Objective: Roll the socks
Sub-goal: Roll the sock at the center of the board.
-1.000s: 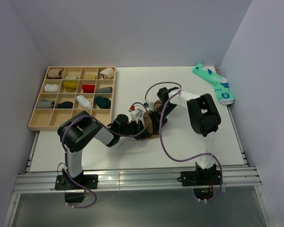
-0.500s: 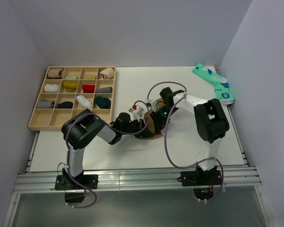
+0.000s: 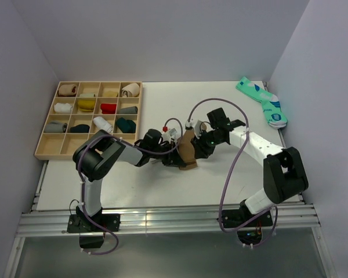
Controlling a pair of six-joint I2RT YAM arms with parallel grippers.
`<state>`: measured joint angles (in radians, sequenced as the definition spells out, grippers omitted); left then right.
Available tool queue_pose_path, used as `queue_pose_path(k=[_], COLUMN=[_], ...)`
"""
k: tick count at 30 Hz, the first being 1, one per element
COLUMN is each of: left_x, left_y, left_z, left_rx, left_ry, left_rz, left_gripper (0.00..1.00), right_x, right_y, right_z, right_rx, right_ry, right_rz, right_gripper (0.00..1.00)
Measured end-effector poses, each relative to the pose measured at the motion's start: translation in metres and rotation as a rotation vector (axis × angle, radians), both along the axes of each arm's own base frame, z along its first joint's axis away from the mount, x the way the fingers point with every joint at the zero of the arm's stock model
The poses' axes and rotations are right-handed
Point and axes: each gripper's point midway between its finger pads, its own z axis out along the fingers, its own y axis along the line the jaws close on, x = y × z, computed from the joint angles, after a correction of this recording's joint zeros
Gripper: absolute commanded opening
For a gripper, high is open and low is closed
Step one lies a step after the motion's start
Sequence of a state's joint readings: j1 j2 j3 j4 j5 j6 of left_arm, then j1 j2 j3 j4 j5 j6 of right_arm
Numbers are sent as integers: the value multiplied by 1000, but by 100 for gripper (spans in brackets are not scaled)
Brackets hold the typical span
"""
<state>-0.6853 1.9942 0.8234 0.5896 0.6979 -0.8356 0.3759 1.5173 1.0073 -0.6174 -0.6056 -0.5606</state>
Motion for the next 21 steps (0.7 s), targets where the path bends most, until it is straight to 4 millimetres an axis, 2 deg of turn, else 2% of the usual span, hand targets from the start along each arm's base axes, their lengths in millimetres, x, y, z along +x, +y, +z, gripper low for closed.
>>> queue_pose_path(k=[7, 13, 16, 21], left_x=[0, -3, -5, -6], left_y=[2, 12, 15, 16], left_z=[-1, -2, -3, -2], left_rx=[73, 108, 118, 128], left_ry=[108, 194, 222, 236], left_rz=[-10, -17, -21, -24], left_gripper=[0, 0, 0, 0], right_x=[-24, -52, -51, -38], right_y=[-7, 7, 11, 17], right_z=[-28, -37, -33, -16], right_rx=[-62, -102, -102, -91], right_ry=[-74, -235, -312, -428], right_rz=[97, 232, 246, 238], right_gripper=[43, 45, 46, 48])
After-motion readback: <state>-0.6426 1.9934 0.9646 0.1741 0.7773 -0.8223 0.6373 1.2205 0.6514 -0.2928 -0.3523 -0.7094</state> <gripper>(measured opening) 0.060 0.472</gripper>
